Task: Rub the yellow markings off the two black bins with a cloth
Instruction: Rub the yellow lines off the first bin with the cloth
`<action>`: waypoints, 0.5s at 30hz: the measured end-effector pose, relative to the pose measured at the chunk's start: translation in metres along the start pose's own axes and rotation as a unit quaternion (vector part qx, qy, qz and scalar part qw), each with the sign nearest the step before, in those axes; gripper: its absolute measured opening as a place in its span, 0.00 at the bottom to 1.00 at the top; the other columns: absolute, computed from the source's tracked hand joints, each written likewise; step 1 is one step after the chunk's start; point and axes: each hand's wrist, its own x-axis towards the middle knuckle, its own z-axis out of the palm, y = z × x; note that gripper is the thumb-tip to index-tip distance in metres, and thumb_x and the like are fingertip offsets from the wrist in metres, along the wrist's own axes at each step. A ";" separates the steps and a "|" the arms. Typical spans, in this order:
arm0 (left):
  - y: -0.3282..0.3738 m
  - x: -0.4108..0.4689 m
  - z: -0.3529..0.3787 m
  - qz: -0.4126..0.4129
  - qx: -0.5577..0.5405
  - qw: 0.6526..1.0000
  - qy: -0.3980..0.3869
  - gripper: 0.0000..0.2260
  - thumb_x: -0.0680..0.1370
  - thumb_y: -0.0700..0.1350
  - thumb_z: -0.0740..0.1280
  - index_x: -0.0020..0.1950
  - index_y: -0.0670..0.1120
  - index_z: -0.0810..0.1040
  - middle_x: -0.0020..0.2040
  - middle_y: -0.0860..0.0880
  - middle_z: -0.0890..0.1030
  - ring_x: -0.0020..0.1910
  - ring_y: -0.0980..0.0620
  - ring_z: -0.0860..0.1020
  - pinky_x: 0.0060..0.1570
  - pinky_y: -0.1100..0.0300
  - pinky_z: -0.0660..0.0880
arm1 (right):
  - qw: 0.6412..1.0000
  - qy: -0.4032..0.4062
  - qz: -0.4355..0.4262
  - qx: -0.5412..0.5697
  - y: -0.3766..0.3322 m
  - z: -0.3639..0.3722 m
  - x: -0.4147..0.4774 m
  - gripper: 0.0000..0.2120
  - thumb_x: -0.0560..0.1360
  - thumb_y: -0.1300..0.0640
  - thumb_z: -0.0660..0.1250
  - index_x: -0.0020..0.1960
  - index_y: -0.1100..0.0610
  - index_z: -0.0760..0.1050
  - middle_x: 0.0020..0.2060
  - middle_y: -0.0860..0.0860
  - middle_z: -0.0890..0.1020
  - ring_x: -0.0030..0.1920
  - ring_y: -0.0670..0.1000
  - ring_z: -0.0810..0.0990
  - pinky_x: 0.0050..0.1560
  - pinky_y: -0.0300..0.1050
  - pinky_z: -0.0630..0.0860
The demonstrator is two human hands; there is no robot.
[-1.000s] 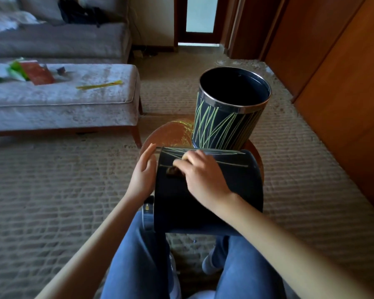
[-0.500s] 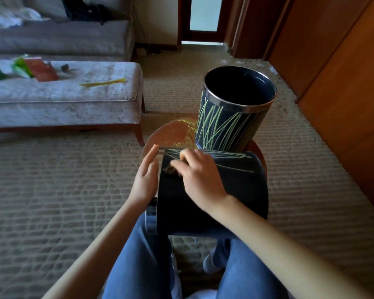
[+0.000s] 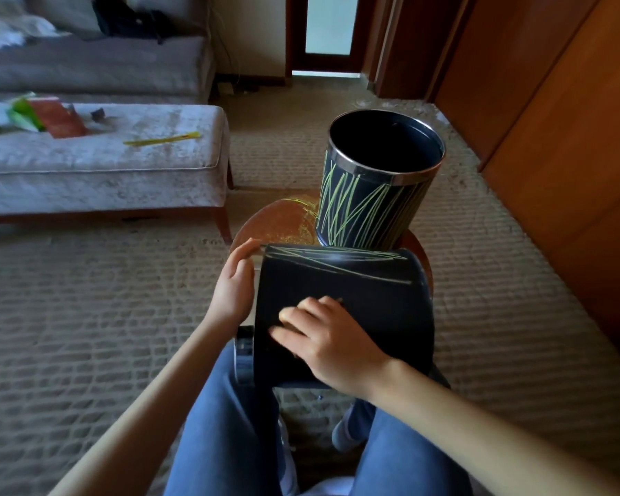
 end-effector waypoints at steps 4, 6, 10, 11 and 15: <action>0.007 0.008 0.004 -0.033 0.042 0.998 0.025 0.14 0.76 0.52 0.57 0.56 0.49 0.76 0.55 0.45 0.80 0.52 0.46 0.79 0.56 0.48 0.77 | 0.997 0.013 0.078 0.015 0.025 -0.026 -0.041 0.13 0.80 0.64 0.59 0.56 0.61 0.81 0.52 0.58 0.81 0.45 0.57 0.79 0.44 0.52 0.78; 0.008 0.012 0.005 -0.044 0.018 0.999 0.026 0.12 0.78 0.54 0.62 0.42 0.47 0.74 0.39 0.45 0.74 0.34 0.50 0.72 0.36 0.54 0.70 | 0.991 0.027 0.127 -0.007 0.044 -0.041 -0.061 0.12 0.78 0.66 0.62 0.57 0.61 0.82 0.53 0.57 0.81 0.48 0.57 0.80 0.47 0.53 0.79; 0.001 0.013 -0.001 -0.059 -0.030 0.997 0.043 0.21 0.77 0.57 0.68 0.42 0.37 0.78 0.34 0.44 0.73 0.30 0.49 0.69 0.32 0.56 0.68 | 0.968 0.097 0.231 -0.007 0.073 -0.073 -0.078 0.17 0.85 0.53 0.57 0.54 0.62 0.82 0.49 0.55 0.83 0.45 0.56 0.83 0.44 0.49 0.80; -0.001 0.011 -0.001 -0.051 -0.035 0.997 0.048 0.24 0.77 0.58 0.68 0.43 0.35 0.78 0.36 0.44 0.74 0.33 0.49 0.70 0.35 0.54 0.69 | 0.959 0.117 0.257 -0.006 0.080 -0.077 -0.081 0.23 0.86 0.49 0.52 0.53 0.63 0.81 0.48 0.56 0.84 0.43 0.56 0.83 0.40 0.48 0.80; -0.006 -0.001 0.007 0.005 -0.033 0.997 0.074 0.23 0.79 0.55 0.65 0.42 0.33 0.73 0.37 0.46 0.71 0.36 0.50 0.67 0.37 0.53 0.66 | 0.919 0.143 0.368 0.011 0.103 -0.075 -0.090 0.14 0.81 0.57 0.56 0.57 0.62 0.77 0.47 0.57 0.84 0.42 0.60 0.84 0.41 0.44 0.76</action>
